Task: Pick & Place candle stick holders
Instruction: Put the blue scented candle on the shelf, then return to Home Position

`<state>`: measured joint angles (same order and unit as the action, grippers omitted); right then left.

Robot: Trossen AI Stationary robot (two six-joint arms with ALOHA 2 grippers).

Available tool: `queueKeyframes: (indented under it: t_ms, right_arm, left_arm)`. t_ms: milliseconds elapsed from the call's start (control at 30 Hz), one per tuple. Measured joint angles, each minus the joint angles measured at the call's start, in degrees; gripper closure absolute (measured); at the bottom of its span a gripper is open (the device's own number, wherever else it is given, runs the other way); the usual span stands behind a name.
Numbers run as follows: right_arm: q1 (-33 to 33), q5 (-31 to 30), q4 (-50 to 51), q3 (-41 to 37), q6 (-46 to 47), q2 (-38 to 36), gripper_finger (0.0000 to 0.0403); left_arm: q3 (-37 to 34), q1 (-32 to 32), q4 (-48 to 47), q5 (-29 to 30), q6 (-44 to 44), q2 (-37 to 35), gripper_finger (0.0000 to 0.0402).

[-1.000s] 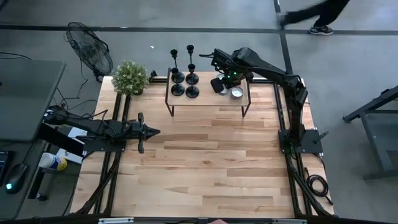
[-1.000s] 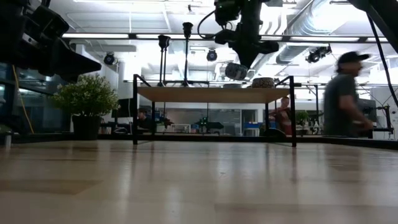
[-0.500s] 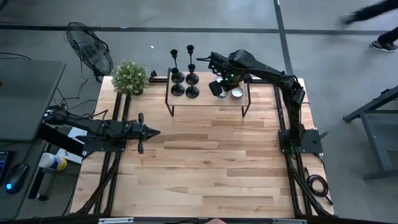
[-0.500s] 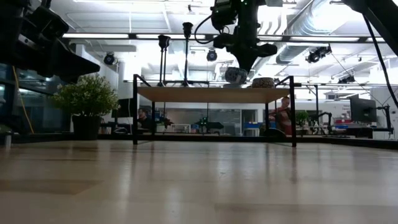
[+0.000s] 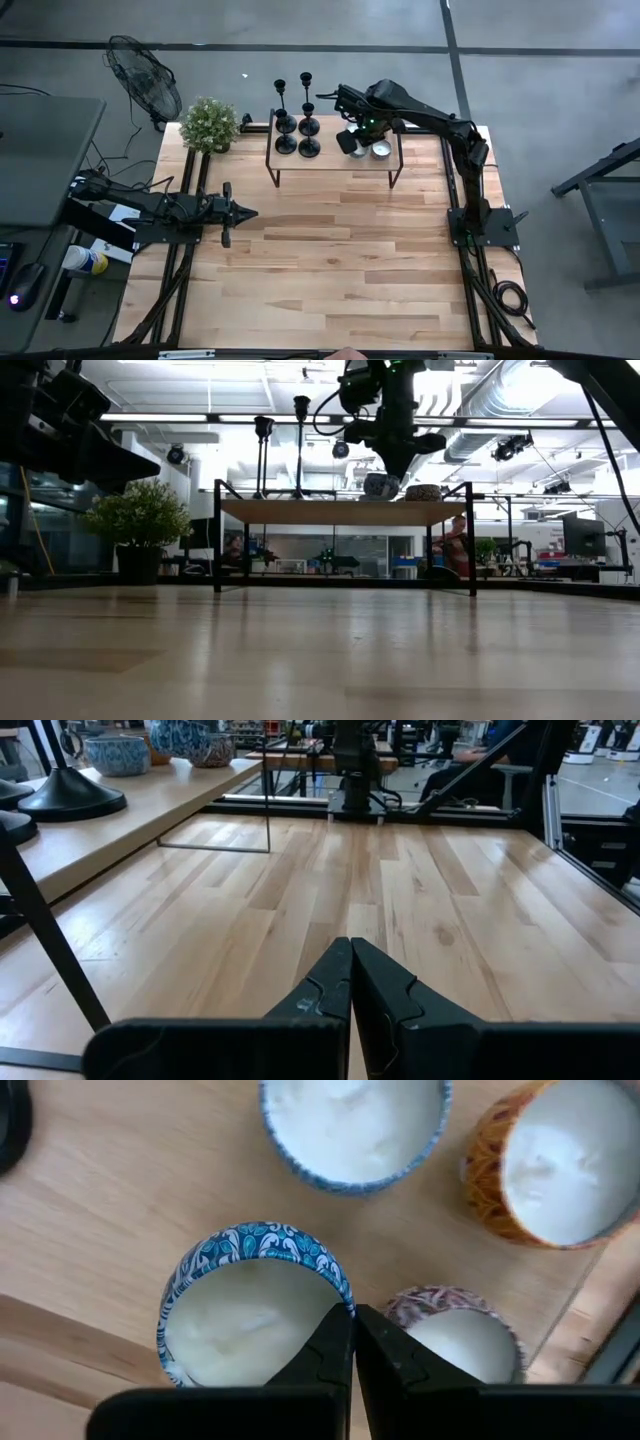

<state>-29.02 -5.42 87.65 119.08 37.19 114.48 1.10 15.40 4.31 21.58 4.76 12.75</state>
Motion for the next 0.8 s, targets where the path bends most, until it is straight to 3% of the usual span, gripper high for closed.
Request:
queueKeyframes:
  t_ms: [800]
  right_arm:
    - [-0.3,-1.7,-1.0,0.0,-2.3,0.2,0.0372]
  left_arm:
    - [0.0,0.0,0.0,0.1,0.0,0.0,0.0401]
